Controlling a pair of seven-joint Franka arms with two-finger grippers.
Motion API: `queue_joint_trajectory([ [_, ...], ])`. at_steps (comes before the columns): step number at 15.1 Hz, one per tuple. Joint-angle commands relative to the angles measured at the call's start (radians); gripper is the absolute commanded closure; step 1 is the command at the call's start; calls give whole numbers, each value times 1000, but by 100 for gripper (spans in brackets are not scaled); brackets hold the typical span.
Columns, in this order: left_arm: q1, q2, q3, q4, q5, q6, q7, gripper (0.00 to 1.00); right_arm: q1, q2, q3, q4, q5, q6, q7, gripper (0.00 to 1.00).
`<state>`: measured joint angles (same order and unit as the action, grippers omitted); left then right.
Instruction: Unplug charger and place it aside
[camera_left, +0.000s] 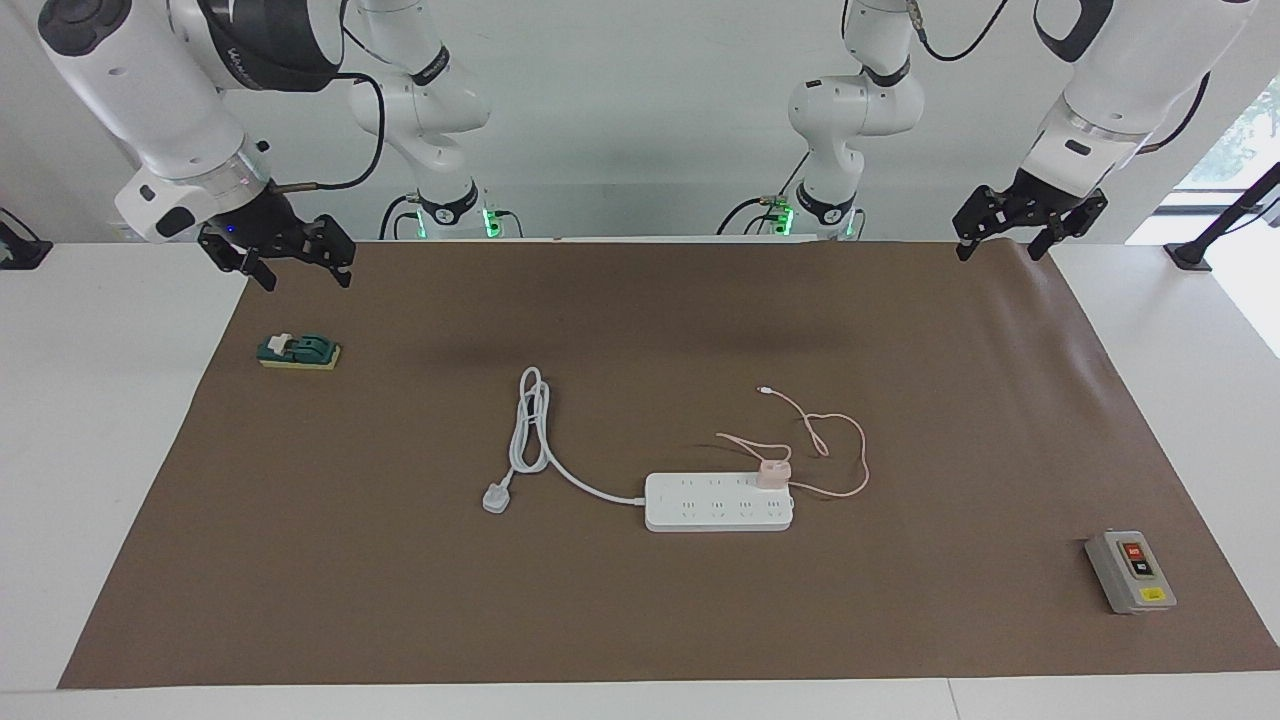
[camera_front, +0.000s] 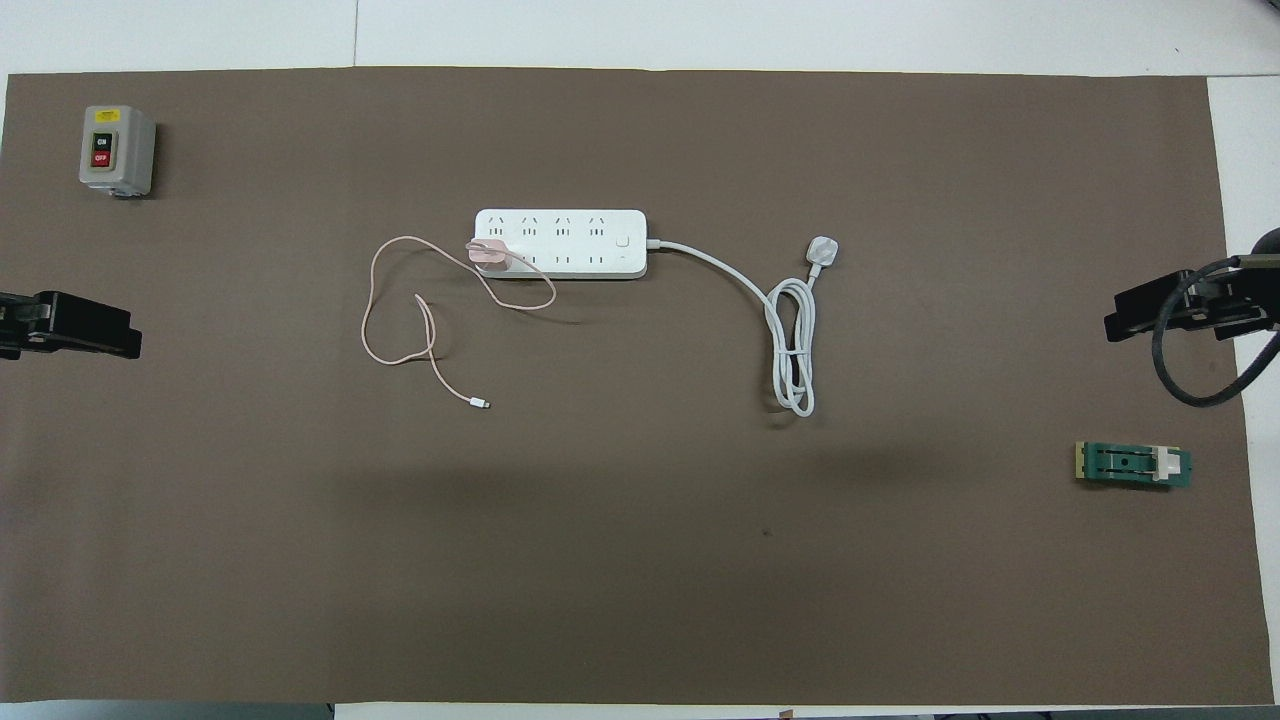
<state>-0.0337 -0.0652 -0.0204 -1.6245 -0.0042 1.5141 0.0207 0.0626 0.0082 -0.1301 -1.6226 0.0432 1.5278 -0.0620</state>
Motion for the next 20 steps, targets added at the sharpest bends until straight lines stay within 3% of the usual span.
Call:
queue_joint_trajectory([
  [1,1,-21,2,-21,-10,8,5,0,-16,-14,7,-10,-20,9,-18,0],
  [14,1,-21,2,-21,-10,8,5,0,-4,-14,14,-10,-2,58,11,0],
  [17,1,-21,2,-20,-10,8,5,0,20,-14,36,-10,23,61,335,0],
  [20,1,-21,3,-21,-10,8,5,0,118,-13,44,-13,33,61,732,0],
])
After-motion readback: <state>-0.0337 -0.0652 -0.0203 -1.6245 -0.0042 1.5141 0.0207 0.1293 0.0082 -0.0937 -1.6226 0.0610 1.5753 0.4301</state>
